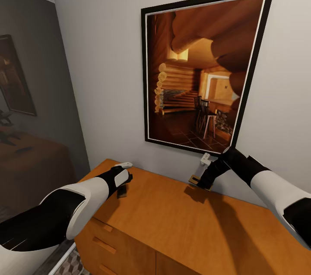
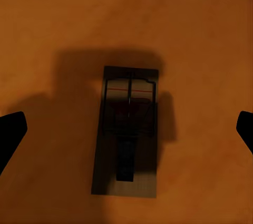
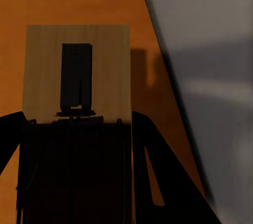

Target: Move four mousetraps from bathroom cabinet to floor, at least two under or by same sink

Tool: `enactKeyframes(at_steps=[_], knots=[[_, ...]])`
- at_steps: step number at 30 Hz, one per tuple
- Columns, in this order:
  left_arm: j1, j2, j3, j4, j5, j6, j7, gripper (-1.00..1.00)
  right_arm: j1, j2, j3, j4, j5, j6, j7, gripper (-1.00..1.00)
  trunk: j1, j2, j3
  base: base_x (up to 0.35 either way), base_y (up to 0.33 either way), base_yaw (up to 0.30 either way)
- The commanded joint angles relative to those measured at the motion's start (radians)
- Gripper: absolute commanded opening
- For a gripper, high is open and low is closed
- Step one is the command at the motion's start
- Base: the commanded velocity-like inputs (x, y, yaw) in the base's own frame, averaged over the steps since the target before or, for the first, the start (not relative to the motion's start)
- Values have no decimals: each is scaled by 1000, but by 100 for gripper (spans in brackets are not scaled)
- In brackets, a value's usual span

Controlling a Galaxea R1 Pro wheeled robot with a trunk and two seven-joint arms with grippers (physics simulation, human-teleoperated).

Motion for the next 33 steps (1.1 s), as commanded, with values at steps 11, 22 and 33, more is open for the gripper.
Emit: enactKeyframes(at_steps=[11, 22, 33], knots=[[1, -1, -8, 1, 9, -3, -5, 100, -2, 34, 0, 2, 0, 2, 1, -100, 0, -2, -2, 0, 0, 0], [3, -1, -7, 0, 9, -2, -6, 100, -1, 54, 0, 2, 0, 2, 1, -100, 0, -2, -2, 0, 0, 0], [3, -1, -7, 0, 8, 1, -6, 100, -2, 54, 0, 2, 0, 2, 1, -100, 0, -2, -2, 0, 0, 0]])
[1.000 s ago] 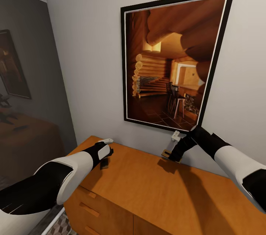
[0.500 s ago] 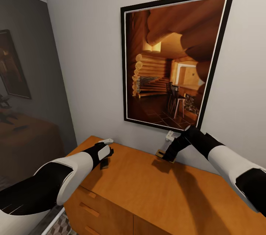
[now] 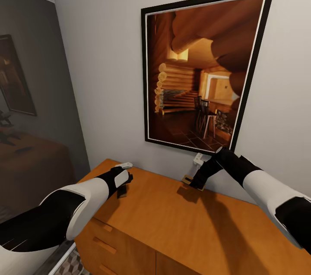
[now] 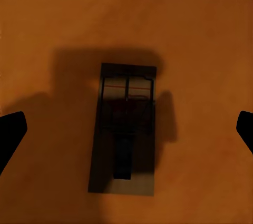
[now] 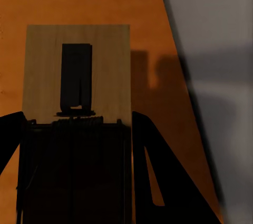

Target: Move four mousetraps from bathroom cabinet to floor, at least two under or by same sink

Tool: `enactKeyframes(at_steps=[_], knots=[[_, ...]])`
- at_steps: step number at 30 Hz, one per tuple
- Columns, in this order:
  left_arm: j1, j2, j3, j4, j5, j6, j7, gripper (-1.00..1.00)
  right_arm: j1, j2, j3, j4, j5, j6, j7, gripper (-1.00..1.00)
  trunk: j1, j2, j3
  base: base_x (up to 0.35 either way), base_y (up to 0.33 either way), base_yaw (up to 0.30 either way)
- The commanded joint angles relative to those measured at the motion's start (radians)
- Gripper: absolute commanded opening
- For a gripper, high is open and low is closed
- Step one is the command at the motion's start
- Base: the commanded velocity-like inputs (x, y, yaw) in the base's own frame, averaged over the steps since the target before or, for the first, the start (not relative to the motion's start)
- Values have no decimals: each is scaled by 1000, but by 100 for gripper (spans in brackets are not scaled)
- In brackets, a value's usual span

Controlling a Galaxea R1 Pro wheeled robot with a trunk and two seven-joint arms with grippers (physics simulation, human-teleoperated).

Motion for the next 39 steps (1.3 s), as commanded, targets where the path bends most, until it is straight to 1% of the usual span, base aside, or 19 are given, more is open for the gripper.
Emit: enactKeyframes(at_steps=[1, 9, 31, 39], knots=[[-2, -1, -8, 1, 6, 4, 2, 100, 0, -1, 1, -3, 2, 9, 3, -100, 0, -2, -2, 0, 0, 0], [-2, -1, -8, 1, 6, 5, 2, 100, 0, -1, 1, -3, 2, 9, 3, -100, 0, -2, -2, 0, 0, 0], [-2, -1, -8, 2, 6, 7, 3, 100, -1, -1, 1, -3, 2, 10, 3, -100, 85, -156, -71, 0, 0, 0], [-2, -1, -8, 3, 4, 7, 12, 100, -1, -1, 1, -3, 2, 10, 3, -100, 115, -212, -96, 0, 0, 0]])
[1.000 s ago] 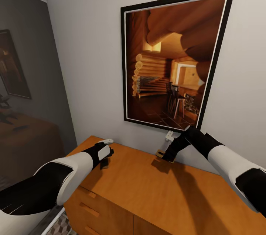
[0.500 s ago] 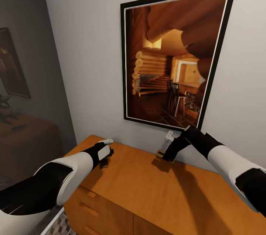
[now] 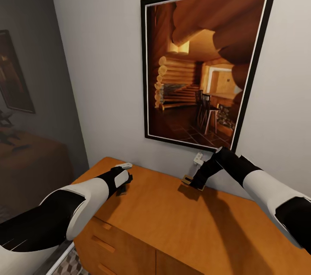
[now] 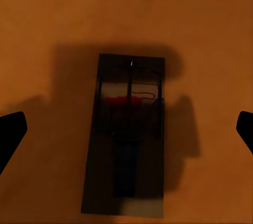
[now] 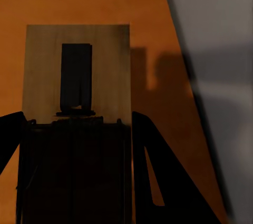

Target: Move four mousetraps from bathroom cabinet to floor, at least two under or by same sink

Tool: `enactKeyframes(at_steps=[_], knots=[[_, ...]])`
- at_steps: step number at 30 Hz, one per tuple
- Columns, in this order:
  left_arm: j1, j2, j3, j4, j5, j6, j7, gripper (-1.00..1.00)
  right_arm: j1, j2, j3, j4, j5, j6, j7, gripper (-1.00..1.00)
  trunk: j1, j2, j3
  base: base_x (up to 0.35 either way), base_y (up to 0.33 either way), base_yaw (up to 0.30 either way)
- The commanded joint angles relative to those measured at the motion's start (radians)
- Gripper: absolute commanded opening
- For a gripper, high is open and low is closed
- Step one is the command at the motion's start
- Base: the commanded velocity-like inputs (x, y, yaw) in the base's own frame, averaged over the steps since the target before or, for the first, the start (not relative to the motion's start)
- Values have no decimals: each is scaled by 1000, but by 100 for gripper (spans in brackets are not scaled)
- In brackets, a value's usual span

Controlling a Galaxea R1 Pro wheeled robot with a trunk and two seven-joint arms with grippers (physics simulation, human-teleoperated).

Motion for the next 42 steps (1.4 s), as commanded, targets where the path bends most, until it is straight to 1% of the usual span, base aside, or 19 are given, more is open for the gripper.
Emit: enactKeyframes(at_steps=[1, 9, 20, 42], knots=[[-2, -1, -8, 2, 5, 3, 3, 100, 0, -1, 1, -3, 2, 9, 3, -100, 4, -9, -5, 0, 0, 0], [-2, -1, -9, 2, 3, 2, 5, 100, 0, -1, 1, -3, 2, 9, 3, -100, 35, -65, -30, 0, 0, 0], [-2, -1, -10, 2, 7, 3, 3, 100, 0, -1, 1, -3, 2, 9, 3, -100, 35, -65, -30, 0, 0, 0], [-2, -1, -9, 2, 6, 3, 4, 100, -1, -1, 1, -3, 2, 9, 3, -100, 119, -219, -99, 0, 0, 0]])
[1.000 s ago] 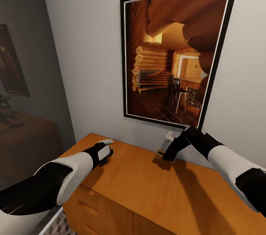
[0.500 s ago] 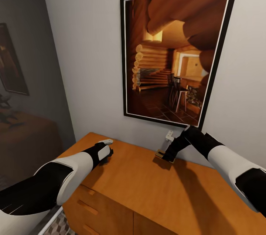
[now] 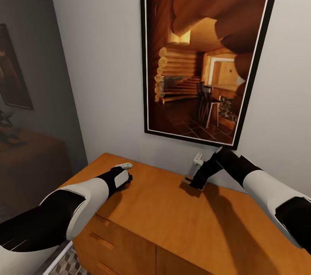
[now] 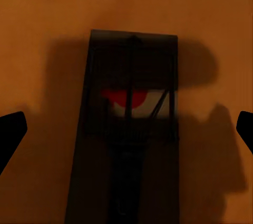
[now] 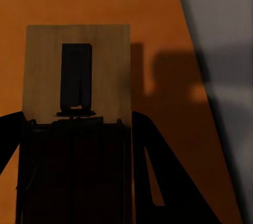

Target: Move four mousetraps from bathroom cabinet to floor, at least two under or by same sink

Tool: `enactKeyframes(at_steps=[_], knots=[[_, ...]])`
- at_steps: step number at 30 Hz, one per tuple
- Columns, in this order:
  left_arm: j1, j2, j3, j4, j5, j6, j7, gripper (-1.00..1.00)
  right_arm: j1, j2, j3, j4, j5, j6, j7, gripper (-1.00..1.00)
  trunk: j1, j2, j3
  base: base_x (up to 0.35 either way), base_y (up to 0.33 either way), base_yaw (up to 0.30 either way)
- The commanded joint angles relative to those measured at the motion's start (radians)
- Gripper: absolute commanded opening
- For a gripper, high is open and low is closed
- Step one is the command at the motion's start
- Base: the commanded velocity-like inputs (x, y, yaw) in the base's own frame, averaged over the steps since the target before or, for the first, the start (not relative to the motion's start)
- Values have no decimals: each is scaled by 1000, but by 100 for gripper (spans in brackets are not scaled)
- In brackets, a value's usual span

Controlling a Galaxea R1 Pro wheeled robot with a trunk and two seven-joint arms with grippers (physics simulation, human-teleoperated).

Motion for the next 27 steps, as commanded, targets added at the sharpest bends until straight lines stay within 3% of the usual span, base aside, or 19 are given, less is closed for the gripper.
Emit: enactKeyframes(at_steps=[1, 15, 21, 27], knots=[[-1, -1, -8, 1, 6, 3, 2, 100, -1, -1, 1, -3, 2, 9, 3, -100, 4, -8, -5, 0, 0, 0], [-1, -1, -8, 1, 7, 3, 0, 100, 0, -1, 1, -3, 2, 9, 3, -100, 12, -22, -11, 0, 0, 0], [-1, -1, -8, 1, 7, 3, 0, 100, 0, -1, 1, -3, 2, 9, 3, -100, 35, -64, -30, 0, 0, 0], [-1, -1, -8, 1, 7, 3, 0, 100, 0, -1, 1, -3, 2, 9, 3, -100, 35, -64, -30, 0, 0, 0]])
